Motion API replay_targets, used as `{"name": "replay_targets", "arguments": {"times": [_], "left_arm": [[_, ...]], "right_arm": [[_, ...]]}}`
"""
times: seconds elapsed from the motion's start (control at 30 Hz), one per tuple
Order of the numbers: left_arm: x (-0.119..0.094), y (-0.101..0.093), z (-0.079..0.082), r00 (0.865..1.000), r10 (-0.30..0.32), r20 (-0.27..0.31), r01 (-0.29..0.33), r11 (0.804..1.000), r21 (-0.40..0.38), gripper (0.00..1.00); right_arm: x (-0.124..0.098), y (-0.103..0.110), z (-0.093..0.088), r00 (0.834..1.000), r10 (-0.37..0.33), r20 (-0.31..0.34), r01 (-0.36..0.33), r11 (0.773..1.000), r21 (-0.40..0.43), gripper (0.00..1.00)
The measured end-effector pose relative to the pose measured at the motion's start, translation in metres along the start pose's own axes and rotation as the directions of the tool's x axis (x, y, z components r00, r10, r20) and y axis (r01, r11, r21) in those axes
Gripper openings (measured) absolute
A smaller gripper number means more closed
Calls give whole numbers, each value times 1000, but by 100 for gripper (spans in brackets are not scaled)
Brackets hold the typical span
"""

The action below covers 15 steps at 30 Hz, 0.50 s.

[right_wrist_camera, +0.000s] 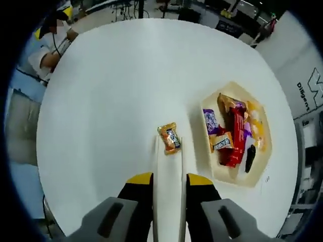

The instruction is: Place the target food into the container with the food tongs after gripping and lifting it, then release it inside without dropping or visibly crushing the food.

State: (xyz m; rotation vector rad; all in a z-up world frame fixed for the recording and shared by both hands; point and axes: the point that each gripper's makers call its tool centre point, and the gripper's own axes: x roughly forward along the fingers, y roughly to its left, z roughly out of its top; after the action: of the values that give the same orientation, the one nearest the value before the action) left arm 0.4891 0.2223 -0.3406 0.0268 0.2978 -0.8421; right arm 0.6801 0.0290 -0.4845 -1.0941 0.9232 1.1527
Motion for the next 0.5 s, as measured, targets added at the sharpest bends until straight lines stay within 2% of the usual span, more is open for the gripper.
{"name": "replay_targets", "arguments": {"times": [0.07, 0.23, 0.33, 0.37, 0.43, 0.5], "left_arm": [[0, -1, 0, 1000, 2, -3, -2, 1000, -1, 33], [-2, -1, -2, 1000, 17, -4, -17, 1000, -7, 33], [-4, -1, -2, 1000, 26, 1, -26, 1000, -12, 33], [-5, 0, -2, 1000, 29, 0, -29, 999, -13, 33], [-5, 0, -3, 999, 32, -2, -32, 999, -13, 33], [-5, 0, -2, 999, 37, 4, -37, 999, -17, 33]], "right_arm": [[0, -1, -1, 1000, 14, -25, -15, 999, -44, 16], [0, 1, 2, 998, 32, -55, -36, 996, -83, 13], [-2, 3, 3, 997, 37, -73, -41, 997, -61, 12], [-2, 6, 1, 995, 53, -86, -54, 998, -13, 12], [-3, 5, 2, 996, 45, -80, -46, 999, -18, 11], [-4, 8, 3, 997, 42, -68, -41, 999, 15, 11]]}}
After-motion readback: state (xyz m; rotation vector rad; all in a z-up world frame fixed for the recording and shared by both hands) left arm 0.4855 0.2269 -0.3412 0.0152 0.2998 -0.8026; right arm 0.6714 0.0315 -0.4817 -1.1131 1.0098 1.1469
